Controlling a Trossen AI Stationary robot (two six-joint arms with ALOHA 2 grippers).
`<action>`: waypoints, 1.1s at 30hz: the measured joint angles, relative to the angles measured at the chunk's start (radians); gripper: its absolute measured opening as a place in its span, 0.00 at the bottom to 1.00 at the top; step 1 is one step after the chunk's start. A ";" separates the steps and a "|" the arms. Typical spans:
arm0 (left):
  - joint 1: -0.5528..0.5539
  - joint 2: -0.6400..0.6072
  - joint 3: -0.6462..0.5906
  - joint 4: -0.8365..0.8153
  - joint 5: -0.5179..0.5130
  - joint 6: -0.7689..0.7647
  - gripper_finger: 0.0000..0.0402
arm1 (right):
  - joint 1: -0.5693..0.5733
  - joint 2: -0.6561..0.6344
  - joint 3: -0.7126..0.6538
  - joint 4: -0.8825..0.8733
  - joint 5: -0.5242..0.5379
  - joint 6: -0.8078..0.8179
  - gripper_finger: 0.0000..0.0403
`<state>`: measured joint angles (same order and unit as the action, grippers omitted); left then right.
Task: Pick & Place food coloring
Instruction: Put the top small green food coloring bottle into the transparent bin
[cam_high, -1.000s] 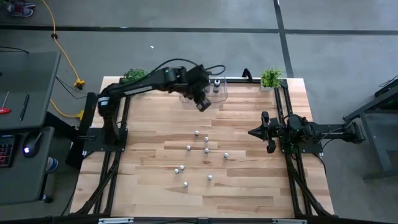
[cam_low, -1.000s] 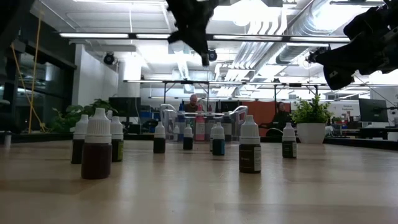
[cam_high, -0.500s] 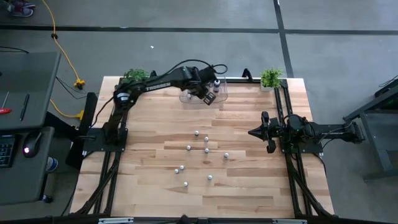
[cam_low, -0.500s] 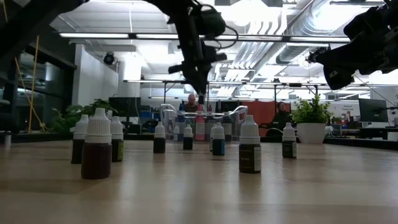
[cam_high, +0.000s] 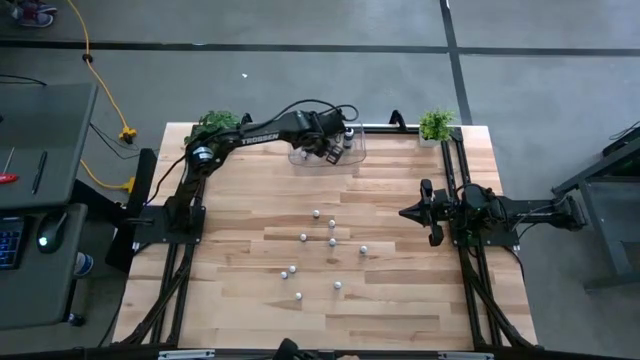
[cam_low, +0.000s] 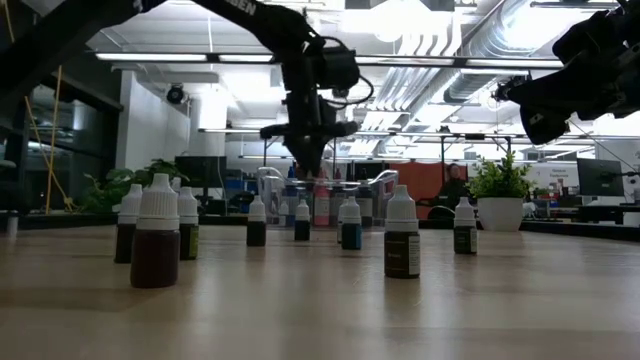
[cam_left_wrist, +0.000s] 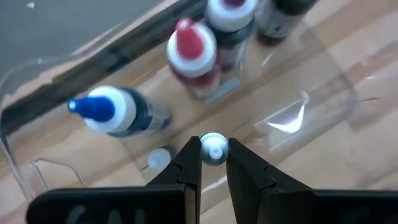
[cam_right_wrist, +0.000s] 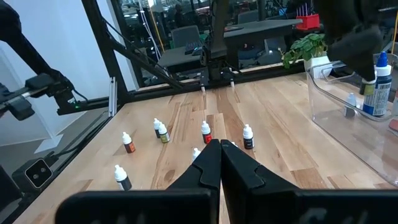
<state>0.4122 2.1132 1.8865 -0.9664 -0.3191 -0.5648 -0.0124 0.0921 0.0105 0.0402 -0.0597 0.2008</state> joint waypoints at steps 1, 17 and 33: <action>0.000 0.000 -0.010 0.003 0.000 -0.009 0.10 | 0.000 0.000 0.000 0.000 0.000 0.000 0.00; 0.001 0.001 -0.163 0.163 -0.006 -0.093 0.10 | 0.000 0.000 0.000 0.001 0.000 0.000 0.00; 0.008 0.001 -0.182 0.162 -0.040 -0.134 0.11 | 0.000 0.000 0.000 0.001 0.000 0.000 0.00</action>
<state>0.4198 2.1139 1.7050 -0.8042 -0.3592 -0.6989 -0.0126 0.0921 0.0103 0.0410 -0.0597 0.2008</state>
